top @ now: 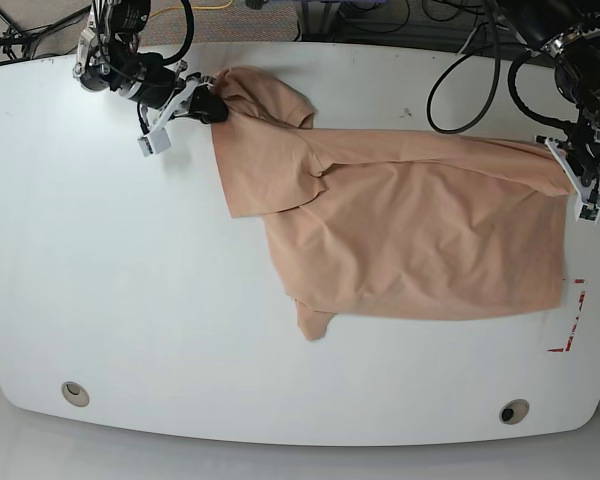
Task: Fold the T-shirt properly
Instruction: 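Grasp the shirt edge with the right gripper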
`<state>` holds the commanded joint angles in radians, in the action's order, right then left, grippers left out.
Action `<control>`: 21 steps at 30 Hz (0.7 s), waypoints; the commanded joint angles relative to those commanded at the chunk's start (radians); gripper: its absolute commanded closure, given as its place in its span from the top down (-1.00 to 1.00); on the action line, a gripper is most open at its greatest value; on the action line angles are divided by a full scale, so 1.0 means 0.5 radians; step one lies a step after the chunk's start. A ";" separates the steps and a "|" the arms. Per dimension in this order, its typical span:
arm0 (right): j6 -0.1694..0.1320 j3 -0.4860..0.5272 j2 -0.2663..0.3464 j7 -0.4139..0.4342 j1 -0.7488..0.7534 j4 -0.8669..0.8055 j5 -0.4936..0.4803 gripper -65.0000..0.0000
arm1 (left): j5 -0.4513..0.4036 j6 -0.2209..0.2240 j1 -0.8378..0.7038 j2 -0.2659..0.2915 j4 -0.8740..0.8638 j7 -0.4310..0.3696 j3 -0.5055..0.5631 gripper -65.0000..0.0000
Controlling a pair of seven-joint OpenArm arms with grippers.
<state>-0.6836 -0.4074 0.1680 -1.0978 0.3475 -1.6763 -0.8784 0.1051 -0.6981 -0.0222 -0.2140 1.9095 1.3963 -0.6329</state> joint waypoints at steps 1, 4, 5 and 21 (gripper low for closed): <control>0.003 0.000 0.031 0.000 0.003 -0.043 0.000 -1.00 | 0.003 0.000 0.006 0.000 0.003 0.000 0.000 -1.00; 0.003 0.000 0.089 -0.003 0.003 -0.138 0.000 -1.00 | 0.006 0.000 0.068 0.003 0.009 0.000 0.003 -1.00; 0.006 0.000 0.117 -0.009 0.000 -0.175 0.000 -1.00 | 0.006 0.000 0.104 0.003 0.009 0.000 0.003 -1.00; -0.009 0.006 0.577 -0.114 -0.635 -0.258 0.006 -1.00 | -0.009 0.000 0.786 0.132 0.009 0.000 0.230 -1.00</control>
<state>-0.6882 -0.4043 0.4565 -1.1546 0.0299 -1.8052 -0.8753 0.1005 -0.6981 0.3705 -0.1481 1.9141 1.3963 -0.5178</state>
